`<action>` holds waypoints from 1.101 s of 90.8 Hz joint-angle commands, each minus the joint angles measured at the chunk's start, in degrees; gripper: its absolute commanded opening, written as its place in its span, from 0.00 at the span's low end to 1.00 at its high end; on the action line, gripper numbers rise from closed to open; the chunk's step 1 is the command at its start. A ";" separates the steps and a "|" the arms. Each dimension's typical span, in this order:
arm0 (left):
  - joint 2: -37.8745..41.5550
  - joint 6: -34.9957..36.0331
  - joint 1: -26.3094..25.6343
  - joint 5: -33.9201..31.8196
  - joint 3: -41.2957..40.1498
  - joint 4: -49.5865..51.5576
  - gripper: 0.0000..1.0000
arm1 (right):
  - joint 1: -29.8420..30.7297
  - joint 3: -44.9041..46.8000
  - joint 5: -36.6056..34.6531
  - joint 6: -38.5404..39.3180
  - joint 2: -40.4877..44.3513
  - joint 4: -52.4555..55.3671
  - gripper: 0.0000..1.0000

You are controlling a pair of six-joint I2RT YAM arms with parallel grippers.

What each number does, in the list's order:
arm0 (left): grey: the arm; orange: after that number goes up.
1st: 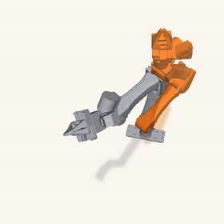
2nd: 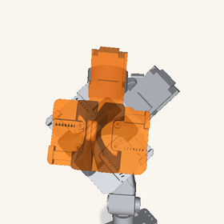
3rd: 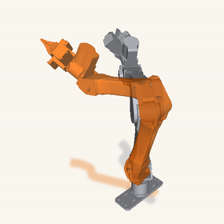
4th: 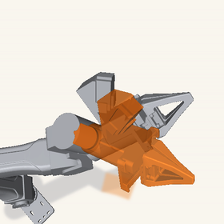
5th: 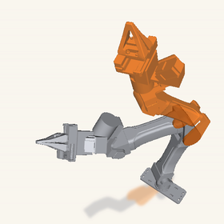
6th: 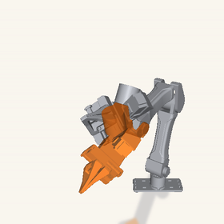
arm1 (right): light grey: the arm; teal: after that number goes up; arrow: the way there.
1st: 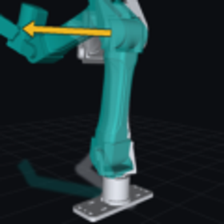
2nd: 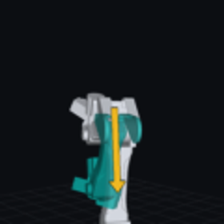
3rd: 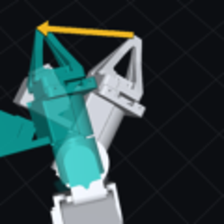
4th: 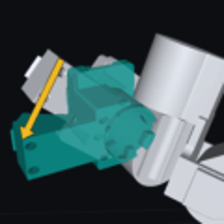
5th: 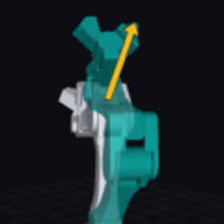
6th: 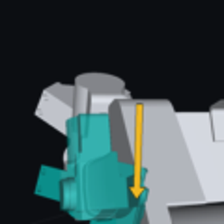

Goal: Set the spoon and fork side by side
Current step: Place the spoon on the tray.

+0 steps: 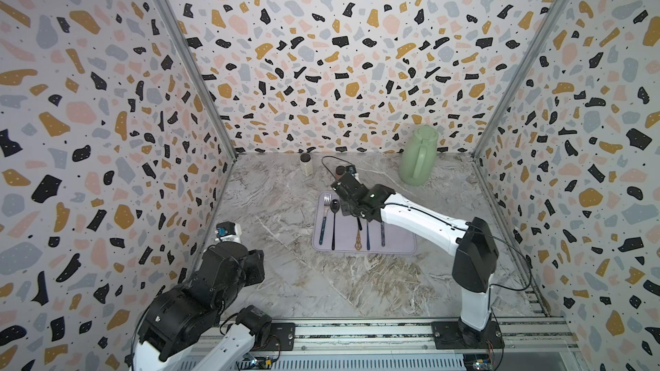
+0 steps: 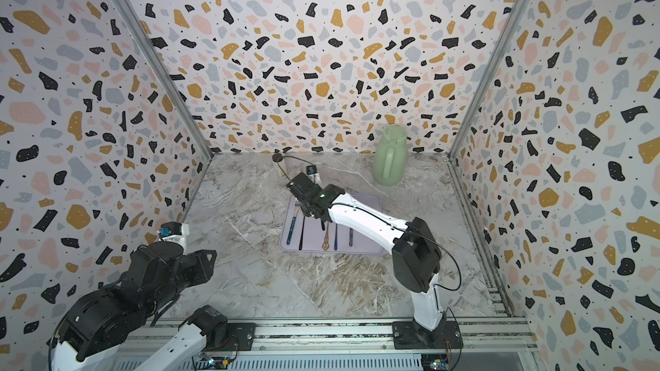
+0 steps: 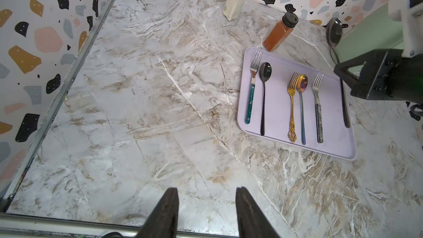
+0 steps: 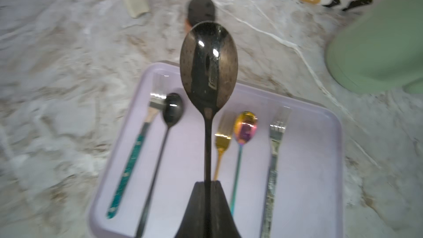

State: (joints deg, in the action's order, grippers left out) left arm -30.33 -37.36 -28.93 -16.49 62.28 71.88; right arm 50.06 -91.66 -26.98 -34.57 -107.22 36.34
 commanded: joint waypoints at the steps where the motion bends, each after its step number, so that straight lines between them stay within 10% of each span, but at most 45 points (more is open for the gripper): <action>1: -0.94 -0.91 0.31 1.47 0.81 -2.37 0.44 | -2.87 9.12 -1.14 -2.30 5.53 -1.42 0.06; 32: -2.64 -0.38 0.36 3.71 1.35 -3.89 0.44 | -15.42 25.42 9.82 -0.36 9.02 -8.12 0.00; 100: -4.57 0.08 0.34 5.08 -0.20 -7.27 0.44 | -17.05 20.99 15.55 -1.50 -2.23 -10.23 0.07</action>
State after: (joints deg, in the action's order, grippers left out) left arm -34.94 -38.09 -28.93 -11.51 62.28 66.92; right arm 32.99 -69.67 -12.16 -35.55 -108.92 24.56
